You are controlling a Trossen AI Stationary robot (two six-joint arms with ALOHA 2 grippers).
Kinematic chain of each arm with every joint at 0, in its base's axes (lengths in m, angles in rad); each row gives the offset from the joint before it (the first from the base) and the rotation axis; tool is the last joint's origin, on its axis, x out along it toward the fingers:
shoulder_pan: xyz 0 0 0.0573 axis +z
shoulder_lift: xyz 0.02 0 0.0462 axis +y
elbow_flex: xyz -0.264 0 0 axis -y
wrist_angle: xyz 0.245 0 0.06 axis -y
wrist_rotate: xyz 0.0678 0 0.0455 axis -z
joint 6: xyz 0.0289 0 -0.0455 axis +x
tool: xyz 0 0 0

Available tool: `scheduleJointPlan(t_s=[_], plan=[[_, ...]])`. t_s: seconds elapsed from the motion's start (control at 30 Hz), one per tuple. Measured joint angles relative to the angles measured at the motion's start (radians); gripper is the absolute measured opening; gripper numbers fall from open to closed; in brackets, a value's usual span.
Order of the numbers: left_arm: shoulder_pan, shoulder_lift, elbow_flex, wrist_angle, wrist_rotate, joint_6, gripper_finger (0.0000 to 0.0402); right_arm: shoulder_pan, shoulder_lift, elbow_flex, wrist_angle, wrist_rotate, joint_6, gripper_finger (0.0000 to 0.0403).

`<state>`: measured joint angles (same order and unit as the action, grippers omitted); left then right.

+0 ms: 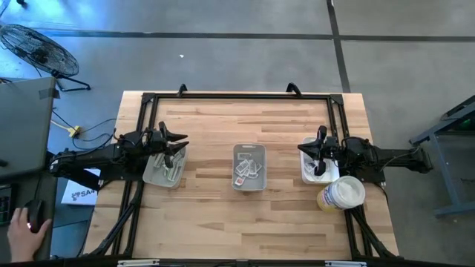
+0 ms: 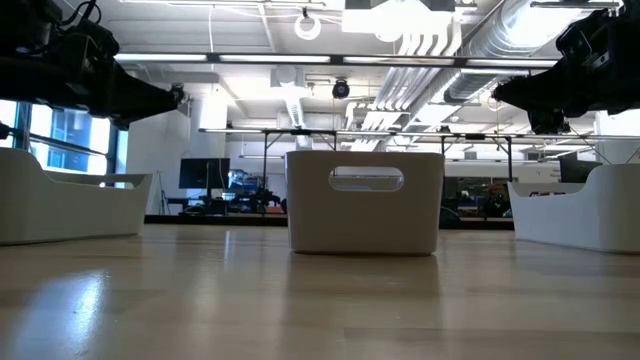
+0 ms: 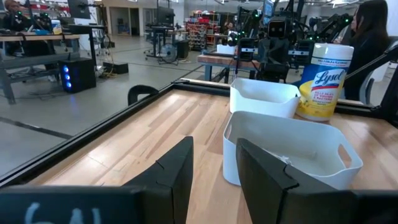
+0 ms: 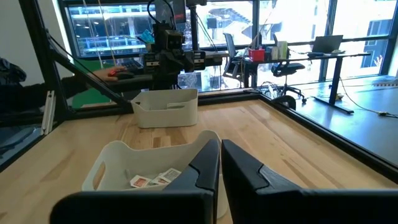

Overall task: Pick & Place First Aid Supplies
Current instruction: Return to Home Position

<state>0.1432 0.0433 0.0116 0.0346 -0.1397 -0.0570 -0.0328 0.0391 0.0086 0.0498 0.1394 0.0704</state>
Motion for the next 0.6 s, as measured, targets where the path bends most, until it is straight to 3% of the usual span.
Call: scheduleJointPlan(t_s=[0.6], plan=[[0.0, 0.057, 0.0, 0.0, -0.001, 0.0, 0.012, 0.0, 0.0, 0.0, 0.0, 0.0, 0.0, 0.0012]])
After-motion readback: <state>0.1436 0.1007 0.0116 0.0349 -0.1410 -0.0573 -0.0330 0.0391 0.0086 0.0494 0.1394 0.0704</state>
